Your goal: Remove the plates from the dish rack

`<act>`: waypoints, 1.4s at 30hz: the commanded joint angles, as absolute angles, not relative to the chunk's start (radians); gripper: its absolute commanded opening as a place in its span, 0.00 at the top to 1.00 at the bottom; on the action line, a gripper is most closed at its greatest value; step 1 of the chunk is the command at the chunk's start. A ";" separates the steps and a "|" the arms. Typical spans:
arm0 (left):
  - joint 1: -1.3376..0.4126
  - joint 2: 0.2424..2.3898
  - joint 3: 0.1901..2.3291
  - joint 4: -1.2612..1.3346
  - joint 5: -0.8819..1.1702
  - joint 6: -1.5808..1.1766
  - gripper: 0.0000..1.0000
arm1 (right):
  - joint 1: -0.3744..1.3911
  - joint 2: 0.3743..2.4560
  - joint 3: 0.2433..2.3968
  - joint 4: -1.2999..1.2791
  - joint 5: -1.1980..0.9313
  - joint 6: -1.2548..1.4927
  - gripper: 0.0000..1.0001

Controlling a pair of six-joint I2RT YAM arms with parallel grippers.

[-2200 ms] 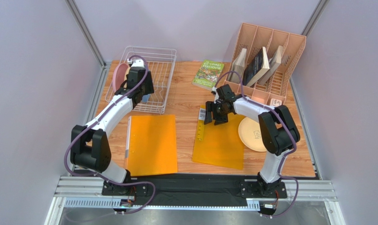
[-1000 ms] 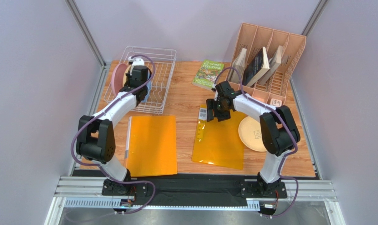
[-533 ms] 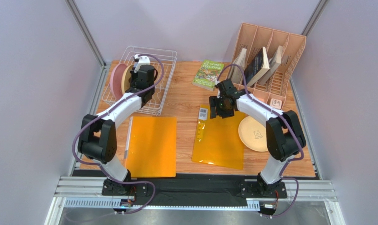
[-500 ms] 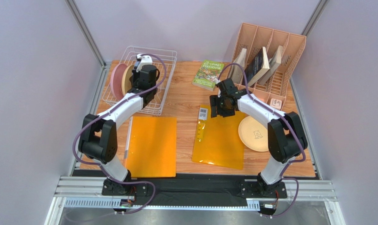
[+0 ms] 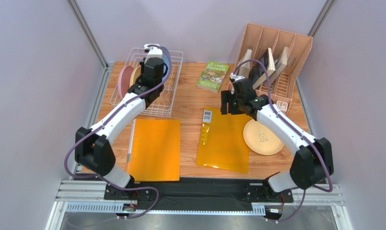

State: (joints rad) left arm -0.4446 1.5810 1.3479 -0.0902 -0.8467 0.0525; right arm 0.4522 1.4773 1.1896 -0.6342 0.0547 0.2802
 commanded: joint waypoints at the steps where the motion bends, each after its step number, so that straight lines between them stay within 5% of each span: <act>1: -0.469 1.467 1.431 -0.290 -0.527 -0.218 1.00 | 0.459 1.367 1.163 -0.482 0.015 0.298 0.28; 15: -0.483 1.427 1.293 -0.258 0.036 -0.517 1.00 | 0.456 1.313 1.080 -0.166 -0.100 0.394 0.24; 24: -0.488 1.401 1.230 -0.170 0.184 -0.597 1.00 | 0.420 1.411 1.072 -0.094 -0.147 0.436 0.27; 27: -0.488 1.394 1.216 -0.146 0.224 -0.609 1.00 | 0.388 1.420 1.046 -0.046 -0.195 0.448 0.41; 28: -0.488 1.393 1.206 -0.128 0.233 -0.612 1.00 | 0.379 1.417 1.033 -0.037 -0.204 0.456 0.67; 31: -0.488 1.387 1.180 -0.092 0.255 -0.612 1.00 | 0.339 1.382 1.017 -0.040 -0.222 0.471 1.00; 32: -0.488 1.384 1.174 -0.091 0.250 -0.611 0.93 | 0.324 1.364 0.990 -0.046 -0.219 0.474 1.00; 33: -0.488 1.382 1.169 -0.086 0.236 -0.606 0.68 | 0.296 1.323 0.979 -0.060 -0.213 0.477 1.00; 37: -0.488 1.381 1.164 -0.100 0.203 -0.546 0.21 | 0.216 1.183 0.914 -0.187 -0.137 0.497 1.00; 39: -0.488 1.385 1.173 -0.107 0.193 -0.526 0.05 | 0.161 1.090 0.867 -0.288 -0.088 0.523 1.00; 42: -0.488 1.393 1.189 -0.138 0.180 -0.496 0.04 | 0.112 0.965 0.835 -0.480 0.056 0.577 1.00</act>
State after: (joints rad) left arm -0.4877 1.4143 1.1545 -0.1471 0.1844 -0.5457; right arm 0.1566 1.1233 0.8566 -0.2913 -0.1143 0.5007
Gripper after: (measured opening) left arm 0.952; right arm 0.029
